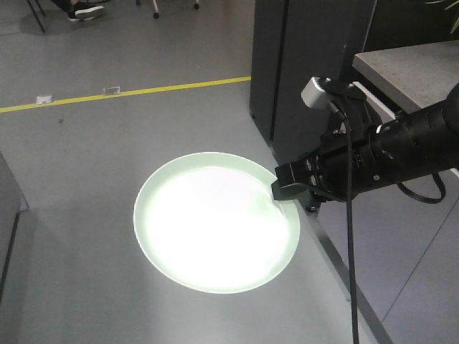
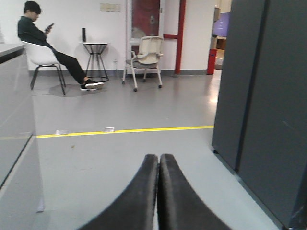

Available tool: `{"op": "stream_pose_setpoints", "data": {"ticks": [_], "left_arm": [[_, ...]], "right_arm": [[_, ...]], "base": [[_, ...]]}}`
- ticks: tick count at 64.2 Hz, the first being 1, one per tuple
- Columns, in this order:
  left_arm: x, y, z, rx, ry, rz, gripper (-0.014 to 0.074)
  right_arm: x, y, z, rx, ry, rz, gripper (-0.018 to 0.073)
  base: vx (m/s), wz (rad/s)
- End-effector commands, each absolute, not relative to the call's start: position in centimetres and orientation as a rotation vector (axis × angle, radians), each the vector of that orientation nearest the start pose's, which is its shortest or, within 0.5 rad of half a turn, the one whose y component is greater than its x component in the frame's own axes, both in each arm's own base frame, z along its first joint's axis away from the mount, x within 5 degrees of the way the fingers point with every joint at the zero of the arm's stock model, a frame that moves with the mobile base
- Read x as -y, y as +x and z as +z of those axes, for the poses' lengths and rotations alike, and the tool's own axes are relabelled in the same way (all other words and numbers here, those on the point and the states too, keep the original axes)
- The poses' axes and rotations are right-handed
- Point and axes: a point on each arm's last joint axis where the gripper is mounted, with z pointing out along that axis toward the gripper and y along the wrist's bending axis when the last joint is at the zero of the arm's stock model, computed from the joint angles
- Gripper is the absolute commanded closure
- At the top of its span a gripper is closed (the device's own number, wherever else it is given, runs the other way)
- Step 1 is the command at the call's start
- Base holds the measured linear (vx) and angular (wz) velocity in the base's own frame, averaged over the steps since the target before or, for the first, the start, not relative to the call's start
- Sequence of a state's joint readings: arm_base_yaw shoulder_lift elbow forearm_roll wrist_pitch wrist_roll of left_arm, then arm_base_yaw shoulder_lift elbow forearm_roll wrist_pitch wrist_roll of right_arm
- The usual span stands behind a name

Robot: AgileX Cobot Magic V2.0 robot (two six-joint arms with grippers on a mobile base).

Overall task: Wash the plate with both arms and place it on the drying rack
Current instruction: 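Turn the base toward the sink counter with the plate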

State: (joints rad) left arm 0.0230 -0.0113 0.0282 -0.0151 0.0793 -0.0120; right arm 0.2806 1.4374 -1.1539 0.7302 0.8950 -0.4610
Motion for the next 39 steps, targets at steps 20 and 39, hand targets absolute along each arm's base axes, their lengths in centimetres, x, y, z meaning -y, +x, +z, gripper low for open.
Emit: {"op": "stream_pose_setpoints", "data": {"ticks": [20,39], "left_arm": [[-0.13,5.38,21.43,-1.462,-0.042,-0.008,0.0603],[-0.13,5.38,21.43,-1.462,-0.042,-0.008,0.0603]], "right_arm": [[-12.68,26.86,33.81,-2.358,-0.485,0.849,0.0567],[-12.68,26.86,33.81,-2.358,-0.485,0.849,0.0566]], "base": [[0.1,-0.32],[0.09,-0.34]]}}
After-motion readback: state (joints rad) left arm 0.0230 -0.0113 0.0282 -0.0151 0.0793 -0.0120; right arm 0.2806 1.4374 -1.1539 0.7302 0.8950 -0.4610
